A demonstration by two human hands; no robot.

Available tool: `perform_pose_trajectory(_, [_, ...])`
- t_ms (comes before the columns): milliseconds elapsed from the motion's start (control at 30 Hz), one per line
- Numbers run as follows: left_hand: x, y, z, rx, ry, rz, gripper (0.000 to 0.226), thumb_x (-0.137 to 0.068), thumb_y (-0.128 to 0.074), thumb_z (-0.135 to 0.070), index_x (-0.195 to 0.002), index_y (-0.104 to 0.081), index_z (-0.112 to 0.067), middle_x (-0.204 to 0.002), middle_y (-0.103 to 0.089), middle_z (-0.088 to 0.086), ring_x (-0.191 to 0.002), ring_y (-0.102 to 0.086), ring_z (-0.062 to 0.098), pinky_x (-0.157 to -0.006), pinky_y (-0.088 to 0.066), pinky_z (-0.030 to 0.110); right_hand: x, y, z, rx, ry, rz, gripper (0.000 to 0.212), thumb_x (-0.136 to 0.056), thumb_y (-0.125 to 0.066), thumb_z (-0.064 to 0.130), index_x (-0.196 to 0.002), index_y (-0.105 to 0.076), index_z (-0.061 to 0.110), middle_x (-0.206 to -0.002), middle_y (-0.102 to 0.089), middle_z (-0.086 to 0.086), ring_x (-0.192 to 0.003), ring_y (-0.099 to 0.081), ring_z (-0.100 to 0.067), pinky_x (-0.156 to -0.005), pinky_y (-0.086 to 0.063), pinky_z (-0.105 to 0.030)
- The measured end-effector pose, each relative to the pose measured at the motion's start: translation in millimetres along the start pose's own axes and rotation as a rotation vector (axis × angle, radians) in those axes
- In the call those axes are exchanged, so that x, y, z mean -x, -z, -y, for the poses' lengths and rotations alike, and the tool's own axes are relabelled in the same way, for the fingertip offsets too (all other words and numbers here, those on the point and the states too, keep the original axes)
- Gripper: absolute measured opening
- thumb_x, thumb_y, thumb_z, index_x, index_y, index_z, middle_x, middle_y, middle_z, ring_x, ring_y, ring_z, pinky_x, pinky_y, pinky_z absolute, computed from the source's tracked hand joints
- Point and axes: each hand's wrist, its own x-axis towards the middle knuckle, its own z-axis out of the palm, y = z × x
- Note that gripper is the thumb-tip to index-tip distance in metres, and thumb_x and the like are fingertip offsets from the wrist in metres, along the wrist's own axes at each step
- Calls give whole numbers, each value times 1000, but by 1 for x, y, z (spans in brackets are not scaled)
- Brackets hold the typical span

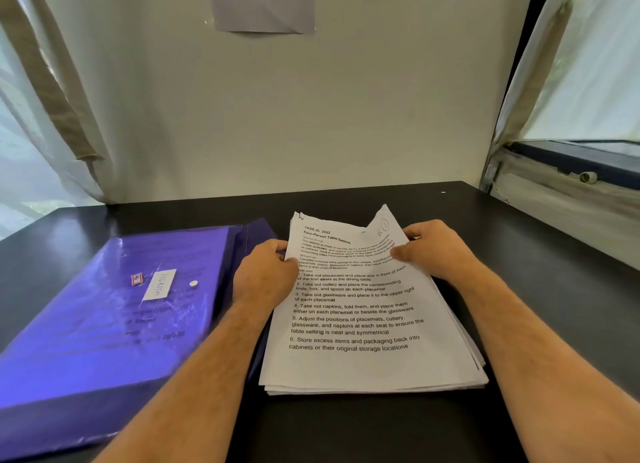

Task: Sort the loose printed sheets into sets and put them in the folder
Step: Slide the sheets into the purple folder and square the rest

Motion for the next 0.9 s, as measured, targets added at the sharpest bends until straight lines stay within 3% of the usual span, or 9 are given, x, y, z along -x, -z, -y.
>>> perform_pose_trajectory(167, [1,2,-1,59,26,-7,33,-96,-60,-34,-127,-60,-23,-108,-65,-12,-100,-62,13,-83,-46,30,1,4,-1,-177,47,-58,29,-91,-71,17,-116,-63,28,-102,-74,4,-78,-75,-15,-75,-62,-39])
perform_pose_trajectory(267, [1,4,-1,149,45,-24,43,-96,-62,-38,-134,-57,-19,-122,-66,-6,-109,-61,15,-90,-45,32,1,7,-3,-437,60,-85,23,-91,-70,11,-109,-67,25,-96,-77,0,-77,-76,-22,-75,-62,-48])
perform_pose_trajectory(367, [0,4,-3,340,31,-43,38,-94,-62,-45,-124,-64,-22,-115,-70,-11,-101,-66,10,-91,-50,33,2,8,1,-660,28,-82,23,-90,-69,4,-107,-68,20,-94,-78,-3,-78,-76,-25,-70,-62,-46])
perform_pose_trajectory(467, [1,8,-6,564,38,-9,46,-82,-67,-55,-118,-66,-26,-104,-75,-11,-94,-73,14,-91,-57,45,4,8,6,-770,22,-83,23,-90,-68,2,-106,-68,17,-91,-78,-4,-79,-76,-27,-65,-63,-44])
perform_pose_trajectory(633, [2,19,-13,831,20,104,20,-96,-65,-23,-113,-69,-13,-100,-78,2,-91,-75,22,-82,-60,39,6,10,8,-897,12,-98,22,-90,-67,2,-106,-68,18,-93,-78,-6,-82,-76,-29,-69,-63,-48])
perform_pose_trajectory(767, [5,24,-16,914,16,260,20,-97,-61,-12,-115,-69,-8,-105,-76,12,-94,-74,33,-81,-59,46,7,11,9,-918,29,-93,19,-94,-64,8,-107,-68,21,-96,-78,-5,-83,-76,-28,-68,-63,-46])
perform_pose_trajectory(900, [5,32,-18,965,90,244,20,-95,-60,-4,-112,-69,-6,-102,-76,14,-90,-75,32,-75,-60,43,11,8,12,-935,-12,90,19,-97,-60,21,-115,-64,16,-101,-76,-13,-88,-75,-34,-70,-62,-50])
